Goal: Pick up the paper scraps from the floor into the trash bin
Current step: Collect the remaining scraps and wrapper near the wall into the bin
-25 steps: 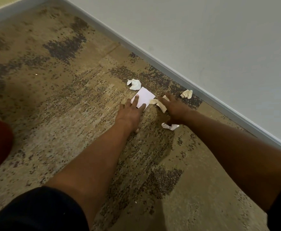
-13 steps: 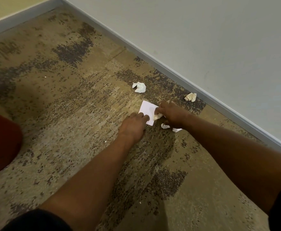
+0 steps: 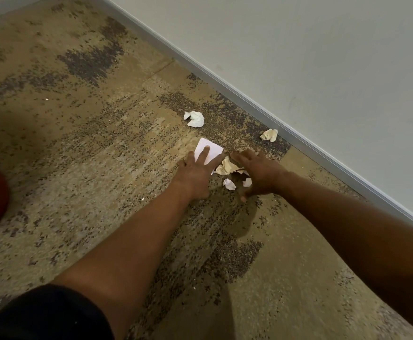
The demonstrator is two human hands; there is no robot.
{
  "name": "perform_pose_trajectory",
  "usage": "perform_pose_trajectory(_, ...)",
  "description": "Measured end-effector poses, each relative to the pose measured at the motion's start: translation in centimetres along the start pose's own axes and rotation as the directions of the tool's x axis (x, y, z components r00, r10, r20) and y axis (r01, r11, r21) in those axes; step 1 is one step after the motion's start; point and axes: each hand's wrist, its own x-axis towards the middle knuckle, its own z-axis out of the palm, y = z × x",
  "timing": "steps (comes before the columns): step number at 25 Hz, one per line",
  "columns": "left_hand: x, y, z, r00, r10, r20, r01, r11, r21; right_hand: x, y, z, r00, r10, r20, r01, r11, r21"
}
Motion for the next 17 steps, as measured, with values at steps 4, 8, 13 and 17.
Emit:
perform_pose_trajectory(4,0.0,1.4,0.8,0.997,0.007,-0.073,-0.008,1.000,-0.017,0.6,-1.6,1.4,0.996,0.034,-0.086,-0.023,0.992,0.122)
perform_pose_trajectory(8,-0.2,2.2,1.4,0.978,-0.041,-0.206,0.012,0.991,-0.136,1.1,-2.9,1.5,0.987,0.020,-0.158,0.013,0.978,0.208)
perform_pose_trajectory(13,0.5,2.0,0.9,0.909,-0.290,-0.300,0.145,0.893,-0.426,2.0,-5.3,1.1,0.988,0.022,-0.155,0.029,0.948,0.318)
perform_pose_trajectory(17,0.7,1.3,0.9,0.875,-0.458,-0.155,0.234,0.682,-0.693,2.6,-6.8,1.2,0.985,0.020,-0.172,0.036,0.946,0.322)
